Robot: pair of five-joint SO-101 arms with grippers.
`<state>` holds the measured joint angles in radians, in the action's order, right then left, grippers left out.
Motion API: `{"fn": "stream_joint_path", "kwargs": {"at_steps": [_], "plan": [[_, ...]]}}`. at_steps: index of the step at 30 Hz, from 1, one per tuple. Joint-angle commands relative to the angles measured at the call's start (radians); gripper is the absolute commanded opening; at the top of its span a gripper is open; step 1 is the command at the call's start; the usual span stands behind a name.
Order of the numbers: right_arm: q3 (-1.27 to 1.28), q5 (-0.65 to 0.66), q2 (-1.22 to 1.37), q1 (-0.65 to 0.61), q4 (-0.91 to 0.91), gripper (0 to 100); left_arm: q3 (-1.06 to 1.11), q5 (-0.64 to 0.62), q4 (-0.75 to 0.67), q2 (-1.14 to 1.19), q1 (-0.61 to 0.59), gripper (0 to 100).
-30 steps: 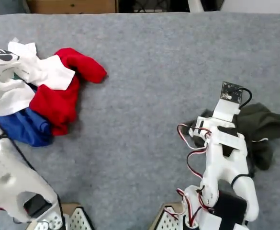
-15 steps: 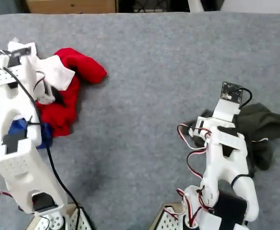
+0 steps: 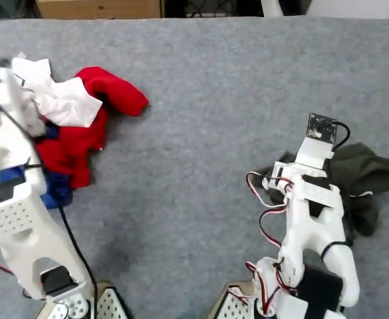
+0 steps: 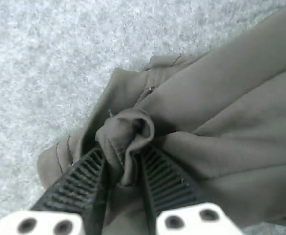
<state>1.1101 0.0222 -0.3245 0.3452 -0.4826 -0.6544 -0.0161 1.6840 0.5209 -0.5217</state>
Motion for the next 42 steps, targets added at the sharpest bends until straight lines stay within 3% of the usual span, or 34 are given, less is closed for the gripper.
{"fn": "stream_joint_path", "kwargs": {"at_steps": [1, 9, 14, 18, 23, 28, 30, 36, 42], "plan": [[0.016, -0.011, 0.005, -0.009, -0.014, 1.5, -0.297, 0.003, 0.037, -0.107, -0.090, 3], [0.016, -0.011, 0.005, -0.009, -0.015, 1.5, -0.719, -0.003, -0.005, -0.141, -0.331, 3], [0.016, -0.011, 0.005, -0.009, -0.015, 1.5, -0.754, -0.005, -0.123, -0.137, -0.427, 3], [0.016, -0.011, 0.004, -0.009, -0.015, 1.5, -0.716, -0.006, -0.183, -0.063, -0.435, 3], [0.018, -0.011, 0.004, -0.009, -0.015, 1.5, -0.693, -0.005, -0.152, 0.051, -0.367, 6], [0.018, -0.011, 0.004, -0.009, -0.015, 1.5, -0.694, -0.044, 0.002, 0.094, -0.243, 27], [0.018, -0.011, 0.004, -0.009, -0.015, 1.5, -0.694, -0.057, 0.077, 0.098, -0.156, 30], [0.018, -0.011, 0.004, -0.009, -0.015, 1.5, -0.490, -0.060, 0.072, 0.103, 0.071, 29], [0.018, -0.011, 0.004, -0.009, -0.015, 1.5, -0.104, -0.080, -0.072, 0.183, 0.193, 29]]}}
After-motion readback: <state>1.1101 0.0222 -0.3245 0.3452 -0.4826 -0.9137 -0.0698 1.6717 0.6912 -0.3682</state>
